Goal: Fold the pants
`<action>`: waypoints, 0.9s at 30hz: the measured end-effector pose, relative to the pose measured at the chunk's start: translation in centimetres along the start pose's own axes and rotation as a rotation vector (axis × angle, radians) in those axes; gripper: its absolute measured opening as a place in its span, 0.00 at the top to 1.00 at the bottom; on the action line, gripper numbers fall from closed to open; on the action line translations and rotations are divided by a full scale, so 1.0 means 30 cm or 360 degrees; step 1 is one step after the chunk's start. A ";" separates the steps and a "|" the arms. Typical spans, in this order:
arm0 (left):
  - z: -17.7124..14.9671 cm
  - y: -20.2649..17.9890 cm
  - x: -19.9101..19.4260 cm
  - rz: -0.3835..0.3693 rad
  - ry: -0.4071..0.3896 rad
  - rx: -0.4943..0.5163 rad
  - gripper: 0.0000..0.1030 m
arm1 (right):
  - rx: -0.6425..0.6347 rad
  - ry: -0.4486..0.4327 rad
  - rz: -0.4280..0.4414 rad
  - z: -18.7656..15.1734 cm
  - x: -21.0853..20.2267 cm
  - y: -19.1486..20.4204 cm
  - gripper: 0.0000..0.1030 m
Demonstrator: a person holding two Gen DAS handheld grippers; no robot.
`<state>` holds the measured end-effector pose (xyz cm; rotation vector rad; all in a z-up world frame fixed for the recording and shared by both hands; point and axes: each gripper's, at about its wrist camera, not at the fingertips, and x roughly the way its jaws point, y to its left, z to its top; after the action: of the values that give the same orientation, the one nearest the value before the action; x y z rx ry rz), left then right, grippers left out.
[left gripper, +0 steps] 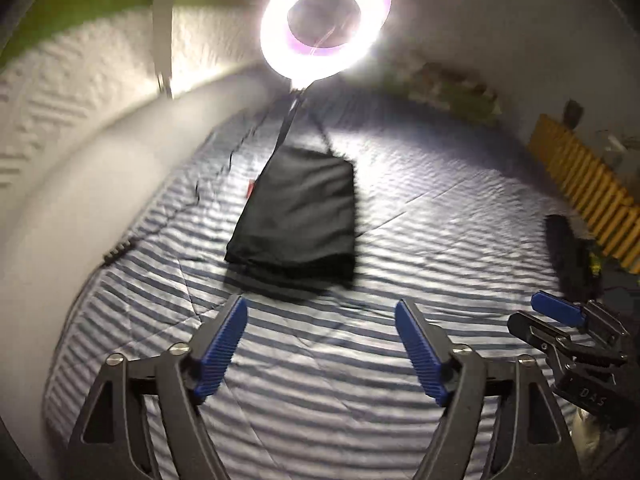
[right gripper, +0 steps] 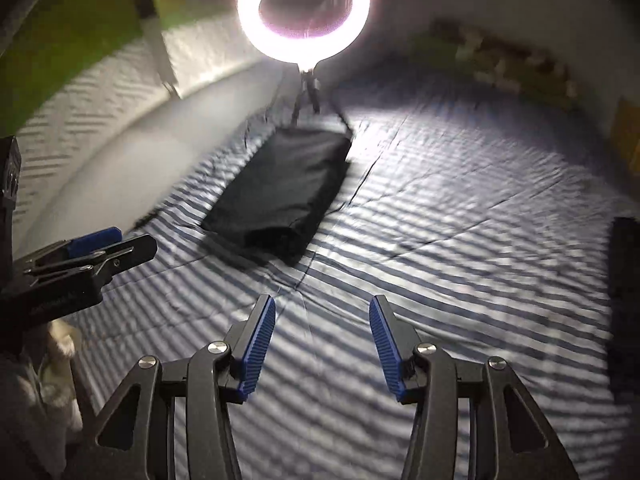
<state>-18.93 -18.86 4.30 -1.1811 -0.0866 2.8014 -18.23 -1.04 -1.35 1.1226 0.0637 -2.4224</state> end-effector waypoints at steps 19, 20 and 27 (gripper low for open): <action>-0.375 -0.380 -0.543 -0.0021 -0.0081 0.0043 0.00 | 0.0044 -0.0278 -0.0246 -0.424 -0.647 -0.091 0.25; -0.388 -0.385 -0.547 -0.0015 -0.0081 0.0049 0.00 | 0.0053 -0.0264 -0.0255 -0.445 -0.650 -0.095 0.25; -0.459 -0.404 -0.584 0.0014 -0.0078 0.0080 0.00 | 0.0052 -0.0234 -0.0238 -0.490 -0.645 -0.092 0.25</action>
<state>3.96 -8.64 8.25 -1.1044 -0.0150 2.8230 1.80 12.43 2.61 0.9816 0.0630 -2.6406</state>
